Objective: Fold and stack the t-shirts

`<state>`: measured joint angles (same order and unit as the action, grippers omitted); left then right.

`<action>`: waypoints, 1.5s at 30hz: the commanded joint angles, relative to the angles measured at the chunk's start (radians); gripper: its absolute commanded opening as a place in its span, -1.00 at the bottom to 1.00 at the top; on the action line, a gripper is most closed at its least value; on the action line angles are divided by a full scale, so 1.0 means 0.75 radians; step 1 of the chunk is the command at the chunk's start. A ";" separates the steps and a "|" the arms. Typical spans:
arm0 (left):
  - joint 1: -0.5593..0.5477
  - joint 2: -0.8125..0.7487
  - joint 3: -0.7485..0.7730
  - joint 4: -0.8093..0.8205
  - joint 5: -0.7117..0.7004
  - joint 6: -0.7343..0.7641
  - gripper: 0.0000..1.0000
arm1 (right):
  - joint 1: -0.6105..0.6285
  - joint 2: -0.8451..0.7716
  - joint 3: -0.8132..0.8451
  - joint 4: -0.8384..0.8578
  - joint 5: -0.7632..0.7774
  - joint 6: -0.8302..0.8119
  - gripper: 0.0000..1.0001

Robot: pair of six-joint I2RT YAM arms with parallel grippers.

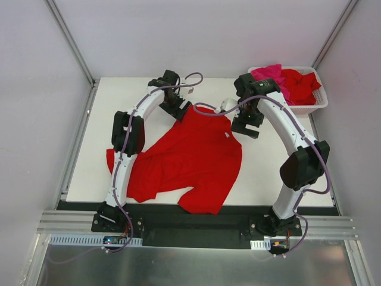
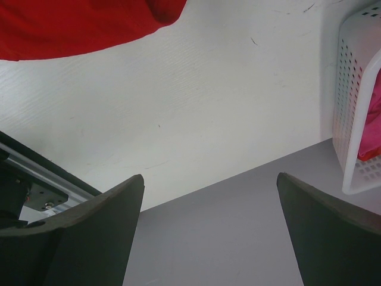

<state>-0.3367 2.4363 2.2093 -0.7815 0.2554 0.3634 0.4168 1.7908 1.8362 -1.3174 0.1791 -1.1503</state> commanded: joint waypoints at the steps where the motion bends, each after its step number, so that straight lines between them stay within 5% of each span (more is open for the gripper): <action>1: -0.024 0.022 -0.007 0.011 -0.064 0.037 0.67 | 0.007 -0.023 0.033 -0.141 0.007 0.024 0.93; 14: -0.013 0.028 0.096 0.046 -0.179 -0.022 0.60 | 0.011 -0.034 0.010 -0.141 0.011 0.033 0.93; 45: -0.083 0.008 -0.009 0.058 -0.234 0.031 0.56 | 0.011 -0.011 0.002 -0.146 0.013 0.031 0.93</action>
<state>-0.3813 2.4847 2.2276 -0.7216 0.0902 0.3649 0.4179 1.7908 1.8343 -1.3178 0.1795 -1.1370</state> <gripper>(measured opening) 0.781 0.964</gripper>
